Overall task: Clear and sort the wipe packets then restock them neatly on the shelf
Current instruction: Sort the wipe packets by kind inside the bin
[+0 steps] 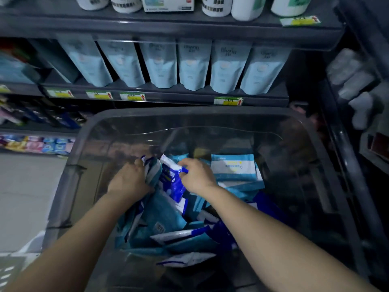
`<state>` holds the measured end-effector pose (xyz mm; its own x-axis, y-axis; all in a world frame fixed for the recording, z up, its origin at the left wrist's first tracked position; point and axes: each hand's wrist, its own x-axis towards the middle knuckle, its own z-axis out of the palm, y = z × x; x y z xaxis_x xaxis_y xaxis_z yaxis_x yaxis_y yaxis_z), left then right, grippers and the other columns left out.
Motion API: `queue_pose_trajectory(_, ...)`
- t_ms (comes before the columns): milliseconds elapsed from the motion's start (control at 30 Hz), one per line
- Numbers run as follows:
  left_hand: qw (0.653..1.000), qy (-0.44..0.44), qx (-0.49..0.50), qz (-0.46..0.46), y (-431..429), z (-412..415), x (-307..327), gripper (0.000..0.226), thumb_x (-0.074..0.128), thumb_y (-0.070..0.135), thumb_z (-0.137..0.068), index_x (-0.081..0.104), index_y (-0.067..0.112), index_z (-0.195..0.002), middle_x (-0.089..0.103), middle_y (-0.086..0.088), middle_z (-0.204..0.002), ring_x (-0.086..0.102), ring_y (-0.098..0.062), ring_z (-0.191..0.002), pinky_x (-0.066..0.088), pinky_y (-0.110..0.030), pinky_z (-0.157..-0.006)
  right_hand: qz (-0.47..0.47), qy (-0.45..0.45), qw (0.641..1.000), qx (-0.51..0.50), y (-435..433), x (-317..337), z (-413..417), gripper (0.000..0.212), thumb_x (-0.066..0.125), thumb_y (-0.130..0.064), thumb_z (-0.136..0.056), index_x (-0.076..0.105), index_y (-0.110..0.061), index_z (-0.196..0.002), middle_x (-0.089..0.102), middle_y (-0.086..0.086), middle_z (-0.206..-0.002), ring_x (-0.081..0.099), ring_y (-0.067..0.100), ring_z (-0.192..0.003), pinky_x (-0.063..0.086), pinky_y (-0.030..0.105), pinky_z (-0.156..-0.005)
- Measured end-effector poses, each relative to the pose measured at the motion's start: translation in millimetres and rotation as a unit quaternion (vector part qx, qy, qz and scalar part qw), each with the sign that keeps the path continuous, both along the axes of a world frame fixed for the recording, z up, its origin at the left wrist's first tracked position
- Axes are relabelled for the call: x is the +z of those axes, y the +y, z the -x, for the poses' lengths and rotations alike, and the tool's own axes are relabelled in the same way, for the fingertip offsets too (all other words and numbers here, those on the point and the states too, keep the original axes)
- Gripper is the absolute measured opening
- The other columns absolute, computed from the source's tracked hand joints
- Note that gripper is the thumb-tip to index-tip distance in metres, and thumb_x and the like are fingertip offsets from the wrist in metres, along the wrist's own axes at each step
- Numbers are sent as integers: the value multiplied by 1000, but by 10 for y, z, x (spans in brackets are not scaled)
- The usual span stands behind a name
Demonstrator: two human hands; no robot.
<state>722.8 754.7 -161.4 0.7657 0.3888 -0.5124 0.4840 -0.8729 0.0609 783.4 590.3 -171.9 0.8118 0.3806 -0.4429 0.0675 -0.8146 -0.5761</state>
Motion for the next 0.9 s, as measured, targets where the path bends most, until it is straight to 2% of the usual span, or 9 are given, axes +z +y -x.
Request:
queue_pose_trajectory(133,997,-5,-55,-46,-49,-6,-35,37,57,31,-85,57,11,-116,58,-14,-121,58,-33,-107,50,-38,-85,3,-27,999,-40,-148,53,-176,40,51,-12,-84,64,-33,-116,64,-3,-123,59,24,-111,47,30,-87)
queue_pose_trajectory(233,993,-23,-76,-82,-125,-13,-125,36,57,34,-87,63,14,-116,49,-9,-124,51,-29,-113,49,-40,-86,40,-65,996,-47,-368,106,-333,41,48,-7,-84,66,-32,-111,65,-3,-121,60,25,-109,49,31,-83)
queue_pose_trajectory(367,991,-32,-92,-95,-135,-69,-190,29,49,18,-88,65,11,-112,58,-7,-118,58,-27,-106,51,-38,-83,147,-107,981,-65,-775,89,-522,38,50,-5,-86,65,-29,-112,65,3,-117,60,28,-105,44,29,-73)
queue_pose_trajectory(467,987,-42,-129,-87,-169,-83,-170,26,50,23,-90,66,13,-108,57,-5,-120,60,-27,-104,49,-37,-83,224,-195,955,-13,-920,0,-502,32,55,-16,-89,63,-24,-119,60,6,-118,50,28,-112,41,33,-85)
queue_pose_trajectory(533,982,-82,-165,-47,-235,-91,-112,22,52,24,-89,67,12,-99,56,-4,-117,60,-28,-101,49,-36,-80,182,-215,959,7,-841,-9,-417,24,56,-33,-92,66,-21,-111,61,6,-108,51,27,-106,41,35,-84)
queue_pose_trajectory(633,950,-191,-238,57,-436,-112,69,17,53,24,-89,65,12,-87,58,-4,-100,61,-26,-90,50,-37,-72,-5,16,998,-57,-525,140,-309,49,46,-57,-93,63,-14,-78,64,7,-79,61,25,-78,46,34,-68)
queue_pose_trajectory(700,927,-233,-272,115,-578,-112,167,15,53,26,-88,62,16,-82,59,0,-92,61,-23,-83,50,-37,-68,-77,141,981,-109,-389,216,-303,53,46,-60,-91,66,-11,-88,68,8,-85,67,25,-76,55,38,-71)
queue_pose_trajectory(800,920,-191,-266,216,-610,-113,170,10,60,28,-88,67,21,-86,64,6,-92,60,-13,-82,50,-34,-75,-56,154,983,-83,-476,252,-334,15,66,-22,-87,67,-10,-96,66,6,-92,64,22,-78,54,32,-67)
queue_pose_trajectory(900,940,-40,-295,168,-419,-94,97,17,65,29,-83,66,26,-99,64,7,-107,57,-12,-96,49,-32,-85,-9,150,987,-57,-700,259,-370,24,67,-7,-85,65,-11,-108,68,6,-106,62,19,-90,48,27,-73)
